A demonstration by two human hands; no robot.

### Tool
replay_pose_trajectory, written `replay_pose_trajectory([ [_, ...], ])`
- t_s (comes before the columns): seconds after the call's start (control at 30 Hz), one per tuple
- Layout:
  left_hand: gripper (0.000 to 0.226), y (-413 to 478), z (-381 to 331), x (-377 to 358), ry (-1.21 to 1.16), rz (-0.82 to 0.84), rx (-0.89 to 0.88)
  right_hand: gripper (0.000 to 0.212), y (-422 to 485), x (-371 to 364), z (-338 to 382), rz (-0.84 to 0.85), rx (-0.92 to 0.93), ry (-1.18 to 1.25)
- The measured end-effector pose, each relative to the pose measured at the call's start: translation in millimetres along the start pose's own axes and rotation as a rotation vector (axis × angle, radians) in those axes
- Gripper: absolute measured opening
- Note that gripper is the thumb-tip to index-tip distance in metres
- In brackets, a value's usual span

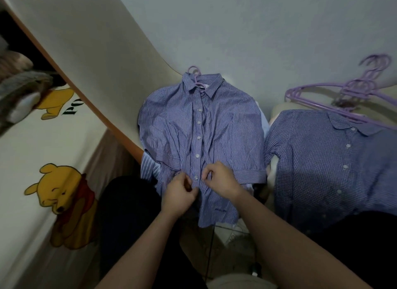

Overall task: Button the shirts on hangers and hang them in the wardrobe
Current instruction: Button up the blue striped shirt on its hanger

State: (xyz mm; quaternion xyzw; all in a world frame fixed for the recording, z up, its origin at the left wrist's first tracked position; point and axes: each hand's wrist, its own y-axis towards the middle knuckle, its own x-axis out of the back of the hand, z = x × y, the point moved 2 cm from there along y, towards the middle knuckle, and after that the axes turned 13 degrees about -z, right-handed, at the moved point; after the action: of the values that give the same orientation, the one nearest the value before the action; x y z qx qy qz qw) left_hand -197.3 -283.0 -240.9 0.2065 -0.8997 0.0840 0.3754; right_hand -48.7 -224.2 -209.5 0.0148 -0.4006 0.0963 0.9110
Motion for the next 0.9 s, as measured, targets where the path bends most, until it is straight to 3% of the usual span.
replay_pose_trajectory([
  [0.2, 0.036, -14, -6, -5, 0.244, -0.049, -0.084, 0.024, -16, -6, 0, -0.035, 0.173, -0.222],
  [0.33, 0.028, -14, -4, -6, 0.314, -0.045, -0.138, 0.019, -24, -8, 3, -0.037, 0.229, -0.327],
  [0.6, 0.012, -22, 14, 3, 0.293, -0.018, 0.058, 0.018, -37, -26, 12, -0.052, 0.174, -0.498],
  [0.9, 0.011, -24, 29, 10, 0.038, -0.051, 0.143, 0.019, -45, -38, 7, -0.133, 0.071, -0.403],
])
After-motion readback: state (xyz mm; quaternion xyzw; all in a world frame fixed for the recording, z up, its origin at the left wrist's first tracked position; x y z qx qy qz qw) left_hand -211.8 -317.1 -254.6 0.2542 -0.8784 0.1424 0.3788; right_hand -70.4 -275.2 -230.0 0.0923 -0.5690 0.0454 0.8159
